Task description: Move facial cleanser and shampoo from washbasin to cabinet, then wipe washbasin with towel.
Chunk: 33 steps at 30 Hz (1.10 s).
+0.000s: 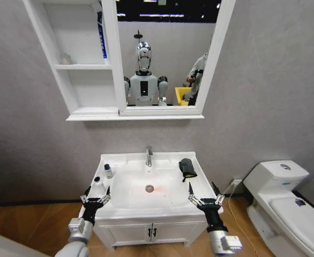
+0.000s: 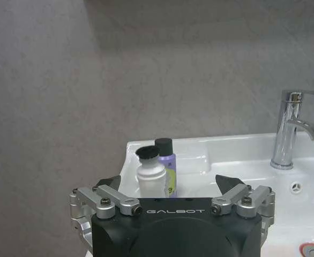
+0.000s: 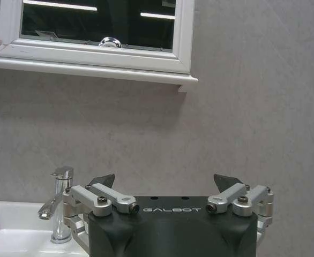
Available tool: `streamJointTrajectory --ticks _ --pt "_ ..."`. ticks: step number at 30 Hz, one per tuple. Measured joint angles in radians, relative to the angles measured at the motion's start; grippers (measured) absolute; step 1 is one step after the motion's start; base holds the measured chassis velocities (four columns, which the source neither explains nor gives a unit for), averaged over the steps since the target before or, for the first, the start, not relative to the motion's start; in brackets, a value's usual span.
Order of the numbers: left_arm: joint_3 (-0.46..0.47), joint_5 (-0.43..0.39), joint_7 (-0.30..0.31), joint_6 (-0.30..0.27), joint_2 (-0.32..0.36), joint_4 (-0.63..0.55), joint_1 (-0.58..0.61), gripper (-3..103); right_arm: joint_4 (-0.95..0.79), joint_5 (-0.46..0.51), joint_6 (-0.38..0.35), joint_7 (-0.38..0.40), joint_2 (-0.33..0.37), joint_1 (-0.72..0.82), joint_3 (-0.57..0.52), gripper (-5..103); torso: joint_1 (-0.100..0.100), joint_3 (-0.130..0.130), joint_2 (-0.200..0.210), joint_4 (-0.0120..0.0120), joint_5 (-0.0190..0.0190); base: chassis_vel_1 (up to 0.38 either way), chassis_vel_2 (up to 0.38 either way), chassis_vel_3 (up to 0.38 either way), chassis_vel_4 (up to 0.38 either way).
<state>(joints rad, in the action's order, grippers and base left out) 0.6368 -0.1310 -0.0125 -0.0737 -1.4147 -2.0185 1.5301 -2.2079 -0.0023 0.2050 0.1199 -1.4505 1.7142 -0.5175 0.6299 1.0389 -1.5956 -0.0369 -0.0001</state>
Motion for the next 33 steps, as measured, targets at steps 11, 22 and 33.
streamJointTrajectory --ticks 11,22,33 --pt "-0.011 -0.004 0.005 -0.019 0.007 0.113 -0.08 97 0.048 0.029 0.007 -0.001 0.016 -0.023 -0.012 100 0.002 0.0 0.001 0.0004 0.0001 0.037 -0.027 -0.022 0.032" --pt "-0.015 -0.02 0.003 -0.006 0.014 0.245 -0.205 100 0.076 0.022 0.005 -0.005 0.02 -0.032 -0.01 100 0.002 0.0 0.001 0.0003 0.0 0.0 0.0 0.0 0.0" --pt "-0.02 -0.022 -0.019 -0.01 0.023 0.328 -0.274 64 0.087 0.028 0.005 -0.005 0.022 -0.031 -0.03 100 0.002 0.0 0.001 0.0004 0.0 0.0 0.0 0.0 0.0"
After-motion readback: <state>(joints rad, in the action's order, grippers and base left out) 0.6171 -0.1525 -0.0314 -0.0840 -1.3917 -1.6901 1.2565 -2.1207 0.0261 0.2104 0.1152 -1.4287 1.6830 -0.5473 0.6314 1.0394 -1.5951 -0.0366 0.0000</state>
